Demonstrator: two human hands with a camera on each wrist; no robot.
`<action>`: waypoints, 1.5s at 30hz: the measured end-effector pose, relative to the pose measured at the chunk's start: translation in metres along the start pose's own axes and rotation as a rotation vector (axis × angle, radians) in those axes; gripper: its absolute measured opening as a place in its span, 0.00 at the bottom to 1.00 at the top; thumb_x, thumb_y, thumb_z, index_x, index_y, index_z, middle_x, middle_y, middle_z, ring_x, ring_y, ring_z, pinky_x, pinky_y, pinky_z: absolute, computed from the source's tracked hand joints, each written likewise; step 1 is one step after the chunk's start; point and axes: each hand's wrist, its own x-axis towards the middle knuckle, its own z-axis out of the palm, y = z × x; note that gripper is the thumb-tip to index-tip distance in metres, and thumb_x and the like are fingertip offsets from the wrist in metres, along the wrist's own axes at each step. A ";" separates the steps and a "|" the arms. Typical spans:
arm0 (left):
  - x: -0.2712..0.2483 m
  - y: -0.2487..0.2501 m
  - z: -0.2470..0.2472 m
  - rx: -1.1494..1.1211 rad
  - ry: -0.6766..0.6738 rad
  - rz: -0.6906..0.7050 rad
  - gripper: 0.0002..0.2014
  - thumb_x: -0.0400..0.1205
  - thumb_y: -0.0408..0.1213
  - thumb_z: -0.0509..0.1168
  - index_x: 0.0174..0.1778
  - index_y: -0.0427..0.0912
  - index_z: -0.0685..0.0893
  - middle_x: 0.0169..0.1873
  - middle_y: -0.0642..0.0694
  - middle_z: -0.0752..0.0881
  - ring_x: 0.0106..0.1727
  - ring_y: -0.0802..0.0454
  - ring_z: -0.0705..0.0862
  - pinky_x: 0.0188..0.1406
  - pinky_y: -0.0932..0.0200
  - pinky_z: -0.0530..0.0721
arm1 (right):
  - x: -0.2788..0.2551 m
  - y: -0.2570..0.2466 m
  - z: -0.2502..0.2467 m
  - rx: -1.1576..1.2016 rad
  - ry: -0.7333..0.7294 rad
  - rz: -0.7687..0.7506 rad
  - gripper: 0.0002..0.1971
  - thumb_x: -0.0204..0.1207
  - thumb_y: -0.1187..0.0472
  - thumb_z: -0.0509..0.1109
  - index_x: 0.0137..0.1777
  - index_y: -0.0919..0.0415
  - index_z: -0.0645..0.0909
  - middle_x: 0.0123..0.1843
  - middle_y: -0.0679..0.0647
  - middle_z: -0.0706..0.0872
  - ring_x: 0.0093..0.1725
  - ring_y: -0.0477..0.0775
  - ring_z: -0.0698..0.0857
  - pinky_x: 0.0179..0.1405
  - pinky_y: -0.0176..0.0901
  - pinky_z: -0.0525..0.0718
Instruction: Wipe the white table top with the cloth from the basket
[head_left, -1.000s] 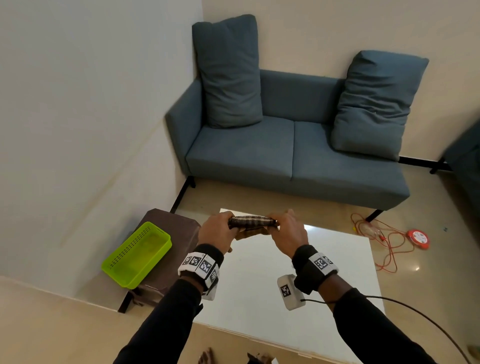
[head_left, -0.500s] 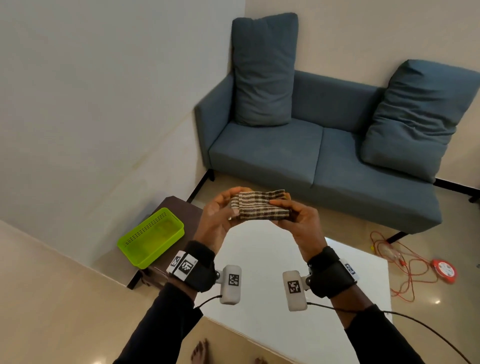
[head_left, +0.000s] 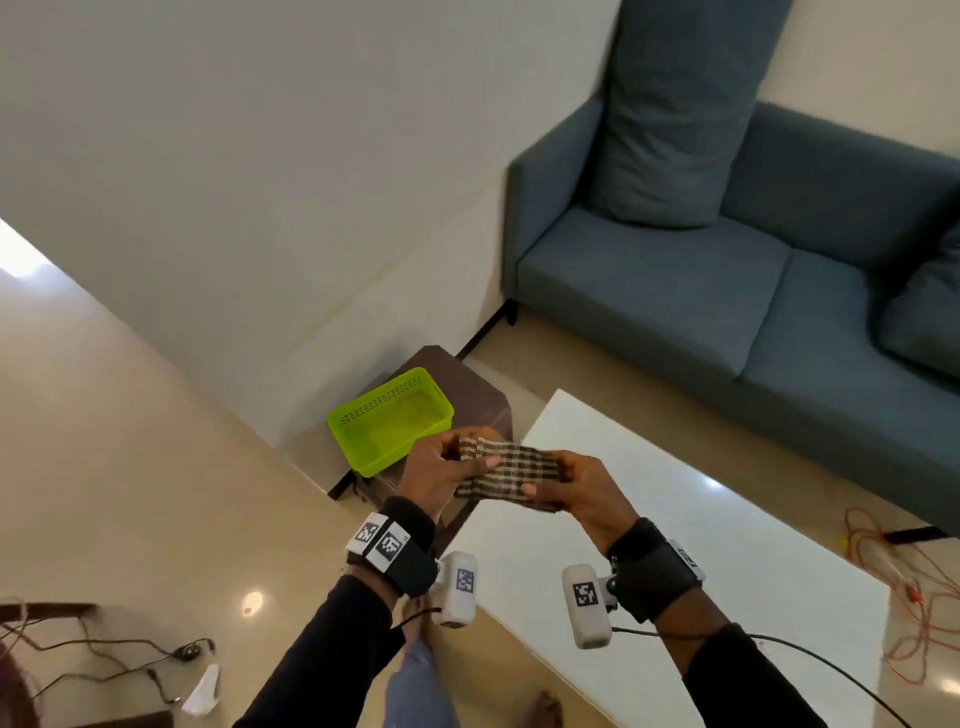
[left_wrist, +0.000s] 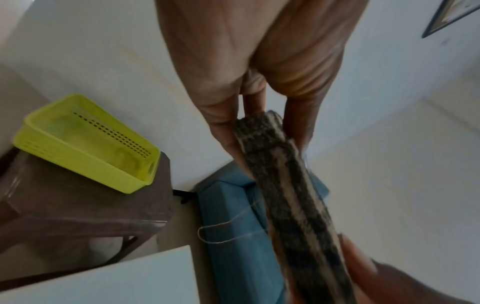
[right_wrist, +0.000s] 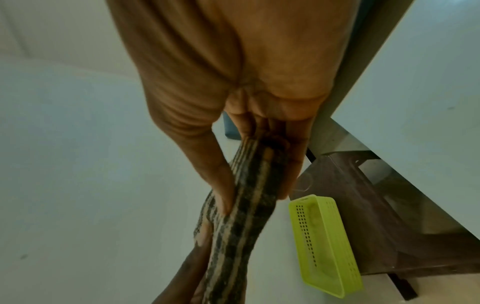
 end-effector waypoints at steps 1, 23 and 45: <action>0.009 0.000 -0.019 0.030 0.006 -0.026 0.18 0.72 0.17 0.78 0.58 0.25 0.89 0.44 0.38 0.94 0.43 0.47 0.93 0.40 0.58 0.90 | 0.016 0.002 0.012 -0.032 -0.019 0.035 0.24 0.71 0.73 0.84 0.67 0.69 0.85 0.58 0.63 0.95 0.56 0.61 0.95 0.50 0.46 0.94; 0.306 -0.174 -0.269 0.733 0.149 -0.444 0.39 0.80 0.33 0.73 0.87 0.44 0.64 0.70 0.40 0.85 0.69 0.37 0.85 0.65 0.50 0.84 | 0.441 0.156 0.174 -0.552 0.104 0.243 0.26 0.72 0.83 0.70 0.65 0.62 0.87 0.58 0.62 0.92 0.65 0.69 0.90 0.66 0.61 0.89; 0.338 -0.201 -0.266 1.226 -0.011 -0.315 0.26 0.78 0.27 0.65 0.74 0.42 0.77 0.62 0.39 0.87 0.66 0.35 0.78 0.61 0.46 0.80 | 0.455 0.161 0.200 -1.238 -0.031 0.137 0.22 0.77 0.73 0.69 0.72 0.69 0.75 0.68 0.69 0.77 0.59 0.74 0.86 0.53 0.61 0.84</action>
